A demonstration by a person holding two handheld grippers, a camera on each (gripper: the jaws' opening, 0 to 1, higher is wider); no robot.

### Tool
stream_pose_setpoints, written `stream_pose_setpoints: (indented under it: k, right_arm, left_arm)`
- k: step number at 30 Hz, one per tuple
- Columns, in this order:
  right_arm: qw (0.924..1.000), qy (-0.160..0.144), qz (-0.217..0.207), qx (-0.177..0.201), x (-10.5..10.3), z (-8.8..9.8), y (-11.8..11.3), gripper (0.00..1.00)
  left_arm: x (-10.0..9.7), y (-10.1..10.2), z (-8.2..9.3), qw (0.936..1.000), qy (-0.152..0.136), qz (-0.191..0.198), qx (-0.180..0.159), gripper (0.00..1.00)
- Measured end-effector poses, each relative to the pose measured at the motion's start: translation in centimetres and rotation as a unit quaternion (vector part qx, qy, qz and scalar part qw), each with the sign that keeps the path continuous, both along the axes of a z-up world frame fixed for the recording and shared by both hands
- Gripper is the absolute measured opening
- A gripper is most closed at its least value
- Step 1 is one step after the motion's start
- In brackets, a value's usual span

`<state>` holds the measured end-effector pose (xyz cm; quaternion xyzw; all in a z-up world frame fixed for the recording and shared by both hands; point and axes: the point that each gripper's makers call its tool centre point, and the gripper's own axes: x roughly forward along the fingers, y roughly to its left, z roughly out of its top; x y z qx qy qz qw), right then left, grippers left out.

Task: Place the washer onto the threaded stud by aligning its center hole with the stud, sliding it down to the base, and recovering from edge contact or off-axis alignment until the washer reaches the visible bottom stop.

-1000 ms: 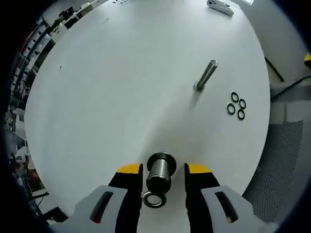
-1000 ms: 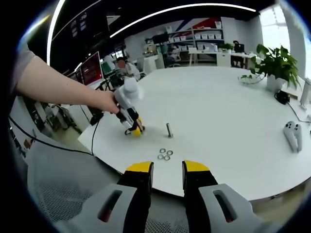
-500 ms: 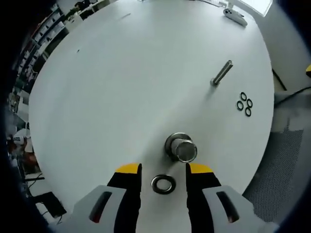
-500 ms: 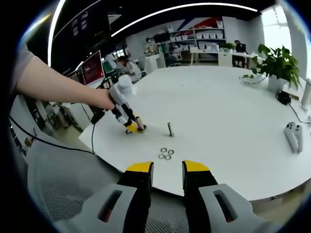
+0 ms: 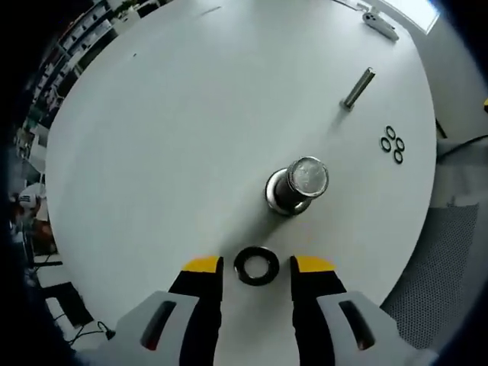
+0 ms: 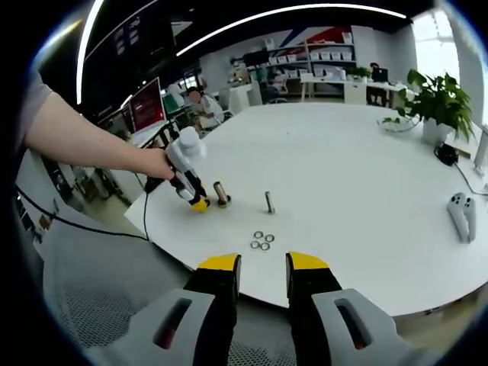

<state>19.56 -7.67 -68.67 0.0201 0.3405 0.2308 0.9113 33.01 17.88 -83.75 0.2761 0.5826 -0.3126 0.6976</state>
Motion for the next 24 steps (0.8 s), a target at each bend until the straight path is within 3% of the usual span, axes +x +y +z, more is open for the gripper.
stream_pose_setpoints:
  k: [12,24]
  right_arm:
    - [1.0000,0.000,-0.001,0.000,0.03,-0.01,-0.08,0.26]
    - [1.0000,0.005,-0.002,-0.004,-0.12,-0.19,-0.14,0.26]
  left_arm:
    - [-0.36,0.55,-0.05,0.9993,0.009,0.036,-0.007,0.31]
    - [-0.33,0.47,-0.07,0.9992,0.022,0.033,0.005,0.32]
